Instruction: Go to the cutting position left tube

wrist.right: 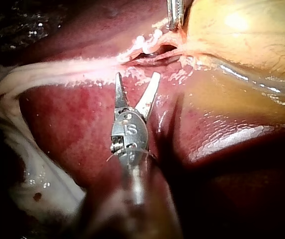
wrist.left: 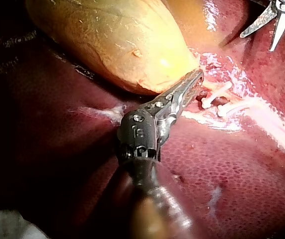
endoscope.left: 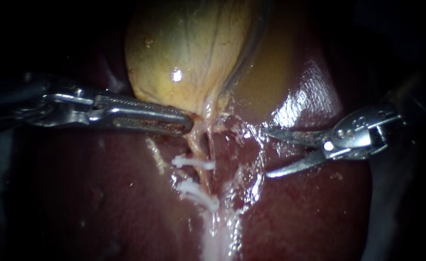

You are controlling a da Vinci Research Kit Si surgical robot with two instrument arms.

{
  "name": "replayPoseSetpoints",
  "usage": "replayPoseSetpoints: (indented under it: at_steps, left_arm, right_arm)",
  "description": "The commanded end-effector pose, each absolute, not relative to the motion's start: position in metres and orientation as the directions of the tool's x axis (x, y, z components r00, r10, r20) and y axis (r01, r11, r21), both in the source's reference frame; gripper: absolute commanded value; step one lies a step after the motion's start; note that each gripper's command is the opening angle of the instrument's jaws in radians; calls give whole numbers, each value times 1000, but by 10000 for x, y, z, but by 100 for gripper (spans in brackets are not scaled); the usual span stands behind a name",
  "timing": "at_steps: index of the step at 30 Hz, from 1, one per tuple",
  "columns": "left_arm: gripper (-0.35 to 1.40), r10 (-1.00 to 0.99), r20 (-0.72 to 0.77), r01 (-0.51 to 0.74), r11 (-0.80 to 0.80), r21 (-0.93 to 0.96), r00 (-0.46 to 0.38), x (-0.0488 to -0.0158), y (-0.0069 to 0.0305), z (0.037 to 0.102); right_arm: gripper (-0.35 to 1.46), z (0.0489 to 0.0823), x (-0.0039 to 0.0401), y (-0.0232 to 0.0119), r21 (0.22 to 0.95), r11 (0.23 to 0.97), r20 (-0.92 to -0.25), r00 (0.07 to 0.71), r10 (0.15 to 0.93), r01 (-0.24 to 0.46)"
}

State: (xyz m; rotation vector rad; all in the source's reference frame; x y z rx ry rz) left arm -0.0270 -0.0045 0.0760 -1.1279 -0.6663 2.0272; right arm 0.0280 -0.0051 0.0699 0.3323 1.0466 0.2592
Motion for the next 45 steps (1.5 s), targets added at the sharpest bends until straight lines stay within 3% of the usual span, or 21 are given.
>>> replayPoseSetpoints:
  at_steps: [1,12,23,33,45]
  left_arm:
    - [-35,785,-501,-333,-613,-717,-365,-269,-44,758]
    - [-35,794,-498,-350,-604,-716,-350,-237,-40,707]
    - [-35,799,-493,-354,-597,-720,-344,-233,-42,698]
    - [-35,799,-494,-354,-597,-720,-344,-233,-42,698]
    - [-35,799,-494,-354,-597,-720,-344,-233,-42,699]
  right_arm:
    - [143,700,280,-52,388,920,-799,478,364,-52]
    - [143,701,282,-52,387,920,-799,478,364,-53]
    - [143,699,292,-60,389,921,-807,471,357,-30]
    - [143,721,337,-92,456,890,-789,459,409,-11]
    - [143,745,378,-114,481,876,-775,472,420,10]
